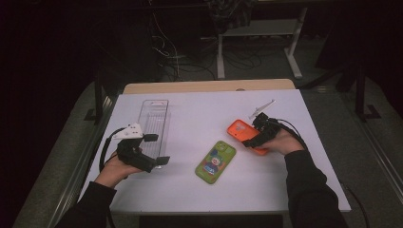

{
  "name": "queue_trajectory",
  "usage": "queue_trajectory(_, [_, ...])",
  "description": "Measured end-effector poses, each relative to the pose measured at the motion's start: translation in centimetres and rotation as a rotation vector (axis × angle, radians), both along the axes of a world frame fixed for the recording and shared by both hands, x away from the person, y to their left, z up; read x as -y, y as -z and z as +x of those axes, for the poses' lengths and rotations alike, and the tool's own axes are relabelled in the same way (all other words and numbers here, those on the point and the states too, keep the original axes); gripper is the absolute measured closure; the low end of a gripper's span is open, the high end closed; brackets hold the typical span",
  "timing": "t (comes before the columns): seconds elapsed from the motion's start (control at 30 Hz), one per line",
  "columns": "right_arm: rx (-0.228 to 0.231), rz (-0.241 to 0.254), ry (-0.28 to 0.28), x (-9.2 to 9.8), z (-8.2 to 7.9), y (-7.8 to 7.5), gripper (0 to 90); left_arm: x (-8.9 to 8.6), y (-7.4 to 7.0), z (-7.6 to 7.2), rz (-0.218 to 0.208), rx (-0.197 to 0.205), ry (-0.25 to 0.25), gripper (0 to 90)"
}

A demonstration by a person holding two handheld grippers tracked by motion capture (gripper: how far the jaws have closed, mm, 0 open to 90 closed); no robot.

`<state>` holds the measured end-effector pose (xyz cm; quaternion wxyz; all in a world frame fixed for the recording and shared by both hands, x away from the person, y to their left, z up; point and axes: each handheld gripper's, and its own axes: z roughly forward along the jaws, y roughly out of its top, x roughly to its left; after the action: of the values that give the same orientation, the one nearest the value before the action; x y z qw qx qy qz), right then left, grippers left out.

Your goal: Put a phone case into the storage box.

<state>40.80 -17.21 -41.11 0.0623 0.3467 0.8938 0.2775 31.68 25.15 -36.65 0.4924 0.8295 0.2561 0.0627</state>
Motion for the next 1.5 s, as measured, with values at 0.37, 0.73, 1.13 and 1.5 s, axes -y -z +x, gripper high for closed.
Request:
queue_trajectory(0.37, [0.047,0.042,-0.035,-0.2,1.0,-3.7,14.6,4.2,-1.8,2.2,0.002,0.021,0.074,0.0])
queue_trajectory(0.73, [0.045,0.048,-0.145,-1.0,0.2,-4.4,14.6,7.7,-2.1,4.1,0.025,0.013,0.155,0.0])
queue_trajectory(1.13, [0.036,0.007,-0.301,-3.3,-1.1,-3.8,14.6,9.9,-2.2,5.4,0.076,0.021,0.259,0.0])
queue_trajectory(1.5, [0.052,0.002,-0.439,-5.5,-2.6,-4.1,14.7,10.4,-2.0,4.6,0.130,0.035,0.336,0.0])
